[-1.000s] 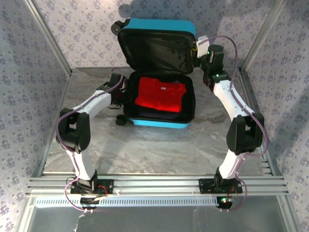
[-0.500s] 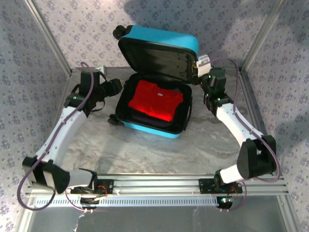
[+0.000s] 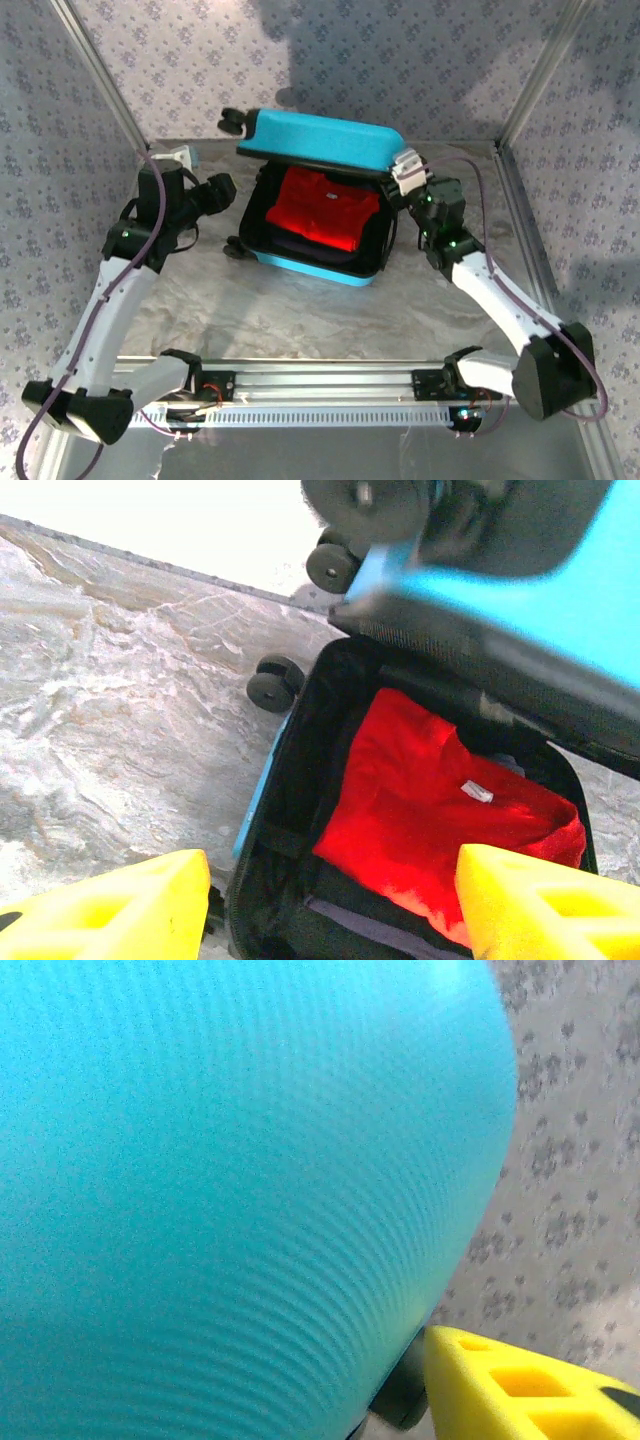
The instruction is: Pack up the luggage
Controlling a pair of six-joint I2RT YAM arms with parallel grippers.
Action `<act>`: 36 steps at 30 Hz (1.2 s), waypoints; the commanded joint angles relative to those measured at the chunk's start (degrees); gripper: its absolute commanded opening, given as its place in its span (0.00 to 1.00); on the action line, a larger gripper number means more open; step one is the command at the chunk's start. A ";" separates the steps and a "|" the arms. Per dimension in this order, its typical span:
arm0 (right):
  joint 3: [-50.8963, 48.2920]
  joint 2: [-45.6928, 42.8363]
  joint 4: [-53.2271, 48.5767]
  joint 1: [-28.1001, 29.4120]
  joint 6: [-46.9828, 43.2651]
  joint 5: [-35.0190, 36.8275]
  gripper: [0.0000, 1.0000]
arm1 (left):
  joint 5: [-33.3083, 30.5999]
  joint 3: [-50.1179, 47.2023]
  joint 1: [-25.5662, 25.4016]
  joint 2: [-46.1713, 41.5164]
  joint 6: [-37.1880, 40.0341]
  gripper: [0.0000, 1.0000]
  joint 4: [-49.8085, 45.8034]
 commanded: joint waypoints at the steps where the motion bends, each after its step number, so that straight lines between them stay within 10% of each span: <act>1: -2.98 -6.39 -8.31 1.58 8.24 5.72 0.60 | -2.65 0.93 0.16 -1.82 1.53 0.68 -1.73; 21: -2.07 -28.89 -33.94 1.60 25.60 -1.37 0.80 | -1.45 8.20 1.31 7.20 3.40 0.73 -0.28; 36: 24.86 9.73 -35.39 -10.64 31.32 -15.16 0.88 | 1.20 -2.31 -4.51 5.29 -2.08 0.60 -1.81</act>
